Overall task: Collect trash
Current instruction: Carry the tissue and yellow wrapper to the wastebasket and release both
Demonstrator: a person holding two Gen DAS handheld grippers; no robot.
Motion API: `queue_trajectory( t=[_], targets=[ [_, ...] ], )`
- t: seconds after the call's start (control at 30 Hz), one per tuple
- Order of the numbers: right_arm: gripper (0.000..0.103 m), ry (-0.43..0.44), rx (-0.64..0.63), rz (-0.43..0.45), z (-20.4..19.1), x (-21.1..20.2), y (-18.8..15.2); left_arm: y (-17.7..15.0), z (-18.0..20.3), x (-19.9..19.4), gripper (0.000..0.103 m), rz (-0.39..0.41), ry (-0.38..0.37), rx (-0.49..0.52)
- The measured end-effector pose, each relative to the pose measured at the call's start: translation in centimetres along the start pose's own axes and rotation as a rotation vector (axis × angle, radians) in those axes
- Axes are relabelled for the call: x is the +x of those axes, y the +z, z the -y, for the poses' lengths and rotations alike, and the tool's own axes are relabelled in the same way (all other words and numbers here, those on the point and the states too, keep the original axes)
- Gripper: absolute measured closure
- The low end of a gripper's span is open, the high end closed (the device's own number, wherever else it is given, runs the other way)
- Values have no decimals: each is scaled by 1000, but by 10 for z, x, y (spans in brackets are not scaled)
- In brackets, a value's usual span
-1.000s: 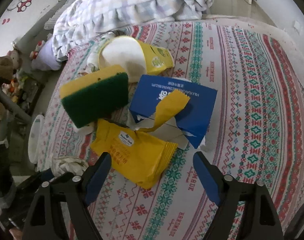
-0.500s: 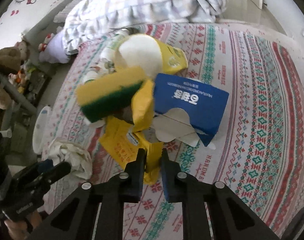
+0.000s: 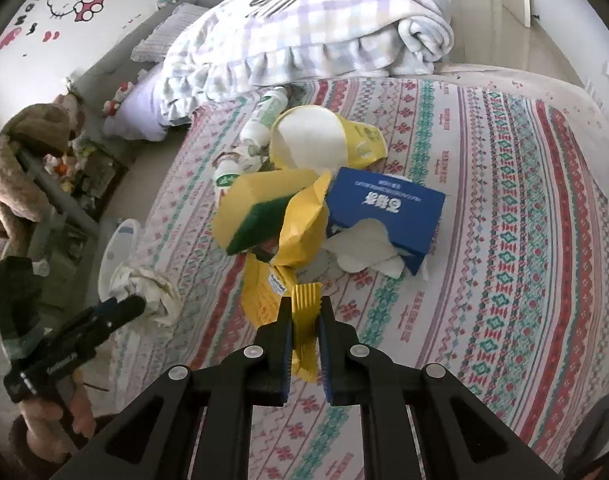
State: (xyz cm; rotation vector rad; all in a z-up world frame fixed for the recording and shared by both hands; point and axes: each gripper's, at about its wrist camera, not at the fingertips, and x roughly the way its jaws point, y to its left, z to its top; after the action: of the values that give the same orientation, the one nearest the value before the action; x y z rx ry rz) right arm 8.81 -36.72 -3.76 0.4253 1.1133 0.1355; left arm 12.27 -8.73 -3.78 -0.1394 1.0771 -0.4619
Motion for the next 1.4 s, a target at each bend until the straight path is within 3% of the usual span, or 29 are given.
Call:
queue_trajectory(
  t=[0.53, 1.4],
  targets=[
    [91, 89, -89, -15, -67, 16, 1, 1, -65, -41, 54, 81, 79, -103],
    [91, 184, -184, -38, -198, 107, 24, -5, -203, -77, 53, 193, 260, -280]
  ],
)
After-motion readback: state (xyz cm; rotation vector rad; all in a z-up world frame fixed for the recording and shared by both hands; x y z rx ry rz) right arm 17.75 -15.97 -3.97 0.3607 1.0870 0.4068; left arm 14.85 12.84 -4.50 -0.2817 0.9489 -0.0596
